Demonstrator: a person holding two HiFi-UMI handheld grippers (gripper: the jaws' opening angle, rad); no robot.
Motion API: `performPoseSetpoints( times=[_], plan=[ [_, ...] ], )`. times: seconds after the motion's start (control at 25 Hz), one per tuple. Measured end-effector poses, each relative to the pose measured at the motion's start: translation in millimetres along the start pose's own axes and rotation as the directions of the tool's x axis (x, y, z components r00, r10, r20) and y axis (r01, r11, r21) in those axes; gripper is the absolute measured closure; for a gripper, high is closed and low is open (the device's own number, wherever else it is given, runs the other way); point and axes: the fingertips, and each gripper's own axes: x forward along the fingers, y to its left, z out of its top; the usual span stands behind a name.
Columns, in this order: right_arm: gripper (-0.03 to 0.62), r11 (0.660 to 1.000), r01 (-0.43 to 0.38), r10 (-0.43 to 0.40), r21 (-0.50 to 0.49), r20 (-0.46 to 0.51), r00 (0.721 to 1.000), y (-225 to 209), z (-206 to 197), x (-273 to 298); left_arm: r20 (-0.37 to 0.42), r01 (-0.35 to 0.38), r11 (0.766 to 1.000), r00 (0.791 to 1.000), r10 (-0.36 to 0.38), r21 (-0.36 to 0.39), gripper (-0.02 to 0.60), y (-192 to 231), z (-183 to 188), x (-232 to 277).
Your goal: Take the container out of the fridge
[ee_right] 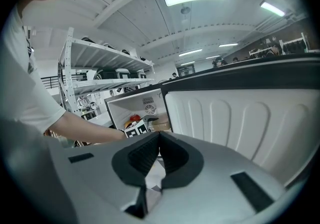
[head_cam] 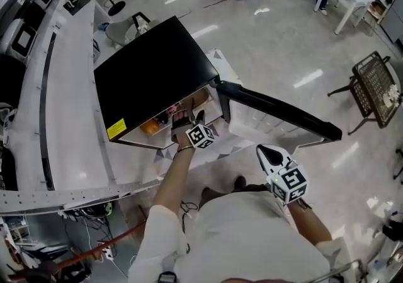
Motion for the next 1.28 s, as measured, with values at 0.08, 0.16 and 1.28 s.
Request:
performPoseSetpoints(
  times=[0.08,0.16,1.28],
  plan=[
    [0.588,1.000,-0.002,0.002,0.003,-0.005,1.000,0.3,-2.3,-0.5,-0.031,0.019,1.000,0.999,-0.019,-0.001,0.247,-1.0,-5.9,5.0],
    [0.588,1.000,-0.007,0.007,0.004,-0.007,1.000,1.9,-3.1,-0.7,-0.057,0.050,0.999,0.997,-0.050,-0.004,0.247,-5.8,-12.5,9.7],
    [0.588,0.999,-0.053,0.053,-0.002,0.015,0.998,18.3,-9.0,-8.8,0.106,0.001,0.991,0.994,0.013,-0.135,0.356,19.6,3.2,-57.7]
  ],
)
